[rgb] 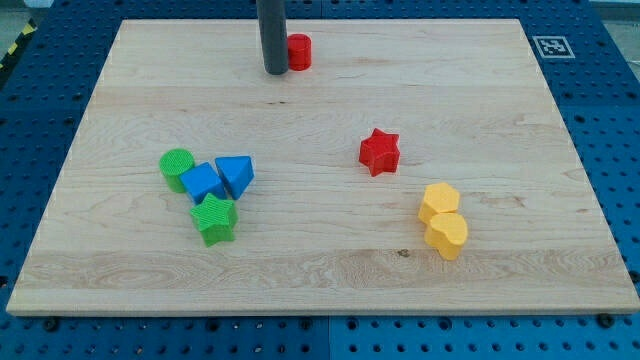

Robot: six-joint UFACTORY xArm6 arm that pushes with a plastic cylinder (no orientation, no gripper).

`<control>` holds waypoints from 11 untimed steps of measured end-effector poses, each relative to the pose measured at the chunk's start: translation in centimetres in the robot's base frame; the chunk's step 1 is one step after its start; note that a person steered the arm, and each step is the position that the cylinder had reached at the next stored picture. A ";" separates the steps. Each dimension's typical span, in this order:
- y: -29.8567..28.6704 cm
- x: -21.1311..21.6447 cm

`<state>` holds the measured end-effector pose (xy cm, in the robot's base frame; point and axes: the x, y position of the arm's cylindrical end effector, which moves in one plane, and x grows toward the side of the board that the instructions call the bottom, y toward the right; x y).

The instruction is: Slightly push the hexagon parallel to the green star

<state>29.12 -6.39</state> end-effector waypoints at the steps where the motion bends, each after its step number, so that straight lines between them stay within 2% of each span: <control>1: 1.5 -2.5; 2: 3.7 -5.2; 3: 4.0 -5.2; 4: 3.9 0.1; 5: 8.9 3.8; 6: 16.7 4.5; 7: 21.2 11.6; 8: 22.5 19.0; 9: 22.6 20.9; 11: 16.3 20.9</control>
